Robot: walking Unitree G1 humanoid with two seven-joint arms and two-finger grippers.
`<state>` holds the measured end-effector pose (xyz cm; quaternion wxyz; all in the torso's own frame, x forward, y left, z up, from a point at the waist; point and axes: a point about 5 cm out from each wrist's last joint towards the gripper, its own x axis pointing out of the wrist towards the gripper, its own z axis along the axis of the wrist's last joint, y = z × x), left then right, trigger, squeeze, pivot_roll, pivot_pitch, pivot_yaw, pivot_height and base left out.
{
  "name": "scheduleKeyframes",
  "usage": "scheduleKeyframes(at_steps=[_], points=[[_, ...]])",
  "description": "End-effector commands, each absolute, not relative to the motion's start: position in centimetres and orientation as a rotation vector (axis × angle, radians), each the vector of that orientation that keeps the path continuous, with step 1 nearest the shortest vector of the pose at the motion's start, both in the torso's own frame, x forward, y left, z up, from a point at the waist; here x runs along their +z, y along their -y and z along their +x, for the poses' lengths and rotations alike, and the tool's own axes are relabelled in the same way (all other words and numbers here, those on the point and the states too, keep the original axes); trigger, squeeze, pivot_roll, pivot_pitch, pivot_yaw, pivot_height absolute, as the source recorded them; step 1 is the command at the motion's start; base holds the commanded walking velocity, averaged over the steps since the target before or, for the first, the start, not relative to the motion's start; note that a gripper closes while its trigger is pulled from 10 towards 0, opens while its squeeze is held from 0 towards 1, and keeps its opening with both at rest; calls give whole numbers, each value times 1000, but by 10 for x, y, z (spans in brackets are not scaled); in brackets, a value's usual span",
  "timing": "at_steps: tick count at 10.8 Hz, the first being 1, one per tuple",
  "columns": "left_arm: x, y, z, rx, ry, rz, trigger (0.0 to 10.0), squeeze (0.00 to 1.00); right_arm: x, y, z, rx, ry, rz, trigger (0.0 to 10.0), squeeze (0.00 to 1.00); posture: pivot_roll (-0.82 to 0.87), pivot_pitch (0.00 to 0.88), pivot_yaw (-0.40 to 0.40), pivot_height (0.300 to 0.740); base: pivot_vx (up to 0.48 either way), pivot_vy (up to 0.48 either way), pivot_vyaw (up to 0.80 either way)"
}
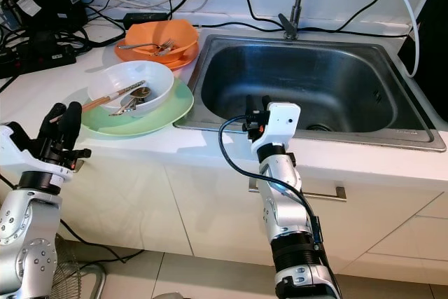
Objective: Kitchen organization
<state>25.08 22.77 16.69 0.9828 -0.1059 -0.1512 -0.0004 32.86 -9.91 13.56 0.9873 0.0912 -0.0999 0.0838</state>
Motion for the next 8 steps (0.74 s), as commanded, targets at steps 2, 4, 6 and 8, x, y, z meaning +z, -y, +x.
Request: scheduleKeyframes(at_steps=[2,4,6,8], points=[[168,-228,253,1,311,-203,0,0,138,99,331,167,206,192,10000,0,137,0,46,740,0,0,0],[169,-227,254,0,314,-203,0,0,138,98,331,171,205,191,10000,0,137,0,46,740,0,0,0],[169,-227,255,2,321,-196,0,0,138,98,331,174,204,188,10000,0,137,0,46,740,0,0,0],[171,-225,257,1,330,-195,0,0,138,98,331,177,204,186,10000,0,135,0,43,740,0,0,0]])
